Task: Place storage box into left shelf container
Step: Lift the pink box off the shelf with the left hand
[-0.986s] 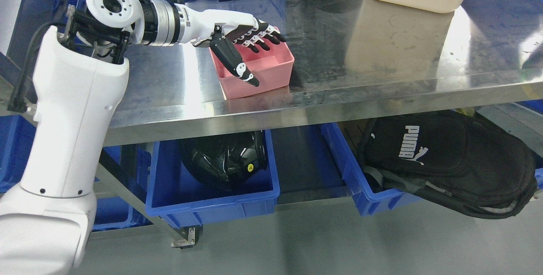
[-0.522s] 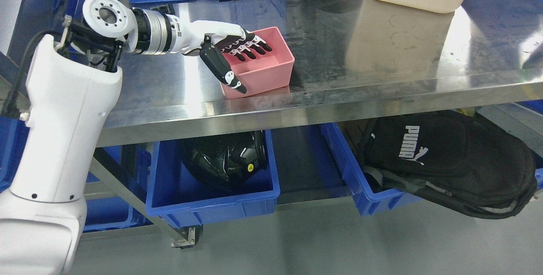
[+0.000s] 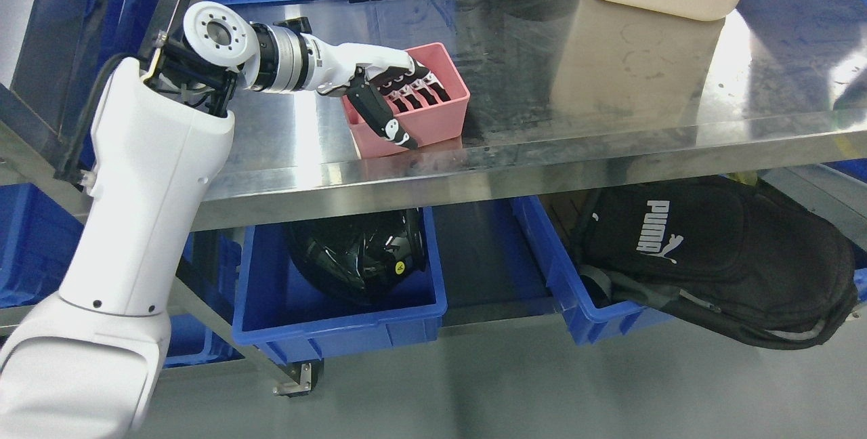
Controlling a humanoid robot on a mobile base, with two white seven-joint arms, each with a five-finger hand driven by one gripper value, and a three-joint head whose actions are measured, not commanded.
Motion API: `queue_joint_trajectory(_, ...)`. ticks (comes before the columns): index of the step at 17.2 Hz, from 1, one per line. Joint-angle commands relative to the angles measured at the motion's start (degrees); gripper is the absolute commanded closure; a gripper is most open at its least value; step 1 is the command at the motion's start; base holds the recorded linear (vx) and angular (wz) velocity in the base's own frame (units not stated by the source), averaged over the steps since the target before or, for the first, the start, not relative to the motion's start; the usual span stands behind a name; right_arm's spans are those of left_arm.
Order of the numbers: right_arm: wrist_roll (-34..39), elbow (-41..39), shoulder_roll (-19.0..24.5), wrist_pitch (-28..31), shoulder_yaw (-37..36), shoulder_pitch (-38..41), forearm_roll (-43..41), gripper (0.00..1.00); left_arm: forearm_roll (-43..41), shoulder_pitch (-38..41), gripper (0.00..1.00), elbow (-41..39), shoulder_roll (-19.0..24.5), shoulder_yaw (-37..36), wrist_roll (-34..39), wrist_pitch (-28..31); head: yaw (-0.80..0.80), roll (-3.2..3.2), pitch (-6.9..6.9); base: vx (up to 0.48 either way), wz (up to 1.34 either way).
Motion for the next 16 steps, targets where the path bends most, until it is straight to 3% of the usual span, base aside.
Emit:
queue_joint_trajectory(1, 0.02, -1.0, -1.0, -0.04, -0.27, 0.53, 0.09, 0.0, -2.32, 0.35, 0.7, 4.8, -2.83, 1.91, -1.2, -7.05, 0.0, 0.0, 0.0, 0.0, 0.0)
queue_joint_trajectory(3, 0.02, -1.0, -1.0, -0.04, -0.27, 0.53, 0.09, 0.0, -2.67, 0.88, 0.91, 4.89, -2.74, 5.07, -3.22, -10.06, 0.0, 0.0, 0.0, 0.0, 0.0)
queue_joint_trajectory(5, 0.02, -1.0, -1.0, -0.04, -0.27, 0.53, 0.09, 0.0, -2.76, 1.06, 1.0, 5.15, -2.65, 7.53, -3.67, -13.13, 0.0, 0.0, 0.0, 0.0, 0.0)
queue_joint_trajectory(7, 0.02, -1.0, -1.0, -0.04, -0.27, 0.53, 0.09, 0.0, -2.41, 1.06, 1.0, 5.16, -3.79, 12.62, -3.67, -13.41, 0.0, 0.0, 0.0, 0.0, 0.0)
queue_joint_trajectory(9, 0.02, -1.0, -1.0, -0.04, -0.27, 0.53, 0.09, 0.0, -1.88, 2.37, 0.99, 5.33, -8.07, 22.86, -3.32, -13.24, 0.0, 0.0, 0.0, 0.0, 0.0)
queue_joint_trajectory(10, 0.02, -1.0, -1.0, -0.04, -0.27, 0.53, 0.09, 0.0, -1.1, 3.86, 0.99, 5.42, -8.07, 26.76, -3.23, -13.24, 0.0, 0.0, 0.0, 0.0, 0.0)
queue_joint_trajectory(16, 0.02, -1.0, -1.0, -0.04, -0.27, 0.53, 0.09, 0.0, 24.18, 8.0, 0.99, 2.09, -8.07, 27.5, 6.08, -13.24, 0.0, 0.0, 0.0, 0.0, 0.0)
